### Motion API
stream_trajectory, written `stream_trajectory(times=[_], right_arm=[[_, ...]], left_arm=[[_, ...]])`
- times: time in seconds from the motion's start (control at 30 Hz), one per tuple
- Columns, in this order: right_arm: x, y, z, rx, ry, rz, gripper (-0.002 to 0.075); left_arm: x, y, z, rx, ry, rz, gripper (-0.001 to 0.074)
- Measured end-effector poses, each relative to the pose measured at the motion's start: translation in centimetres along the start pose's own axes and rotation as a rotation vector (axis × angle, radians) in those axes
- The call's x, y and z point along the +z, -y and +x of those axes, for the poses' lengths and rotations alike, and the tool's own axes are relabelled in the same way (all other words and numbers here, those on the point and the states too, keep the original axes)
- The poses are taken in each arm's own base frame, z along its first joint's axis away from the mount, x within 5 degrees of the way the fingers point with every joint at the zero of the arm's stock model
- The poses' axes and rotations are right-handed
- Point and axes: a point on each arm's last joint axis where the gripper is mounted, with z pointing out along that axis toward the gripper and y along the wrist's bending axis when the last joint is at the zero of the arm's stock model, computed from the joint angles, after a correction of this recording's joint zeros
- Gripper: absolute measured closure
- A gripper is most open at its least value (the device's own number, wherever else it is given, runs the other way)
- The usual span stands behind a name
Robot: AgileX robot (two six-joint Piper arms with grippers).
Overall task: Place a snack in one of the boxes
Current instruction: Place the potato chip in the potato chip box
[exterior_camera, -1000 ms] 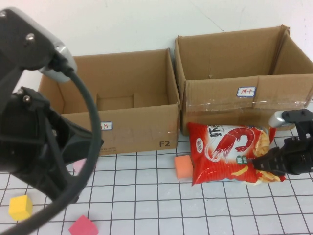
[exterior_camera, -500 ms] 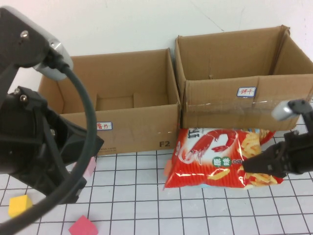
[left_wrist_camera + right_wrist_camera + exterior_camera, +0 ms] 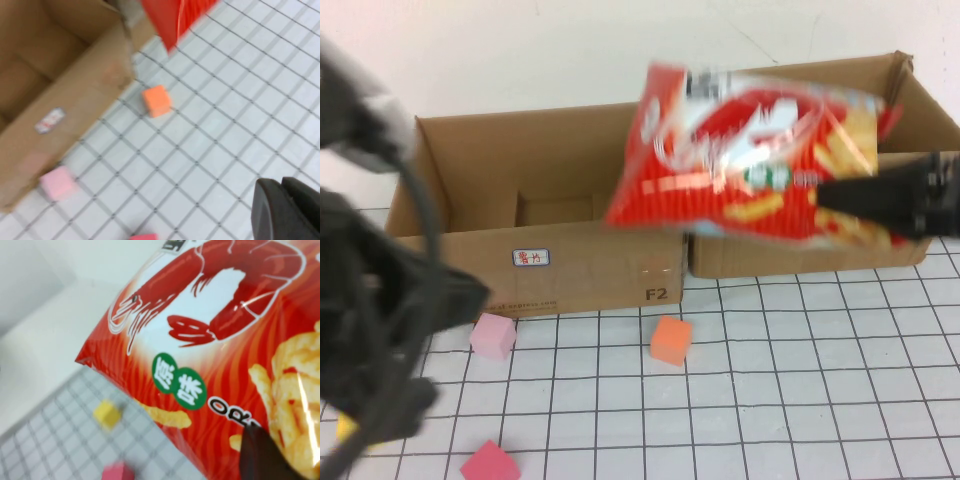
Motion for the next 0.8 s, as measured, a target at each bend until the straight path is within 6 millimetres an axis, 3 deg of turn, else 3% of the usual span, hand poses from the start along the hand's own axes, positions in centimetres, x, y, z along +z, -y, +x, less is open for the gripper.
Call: stream_trajectory(times=[0.13, 0.43, 0.7, 0.73, 0.8], right_arm=[[1.7, -0.3, -3.4, -0.068, 0.059, -0.018, 0.0604], [10.3, 2.1, -8.6, -0.193, 0.116, -0.016, 0.0604], [18.0, 4.6, -8.8, -0.215, 0.113, -0.078, 0.0589], [18.7, 4.7, -8.8, -0.209, 0.114, -0.083, 0.0563], [20.0, 5.3, -8.2, -0.168, 0.103, -0.091, 0.0434]], left_arm=[[-2.5, -0.1, 0.9, 0.017, 0.045, -0.077, 0.0736], [-7.3, 0.2, 3.3, 0.048, 0.137, -0.174, 0.0736], [-7.7, 0.1, 3.6, 0.055, 0.139, -0.208, 0.0736], [-7.7, 0.1, 3.6, 0.055, 0.137, -0.208, 0.0736], [-7.7, 0.0, 3.7, 0.05, 0.137, -0.212, 0.0736]])
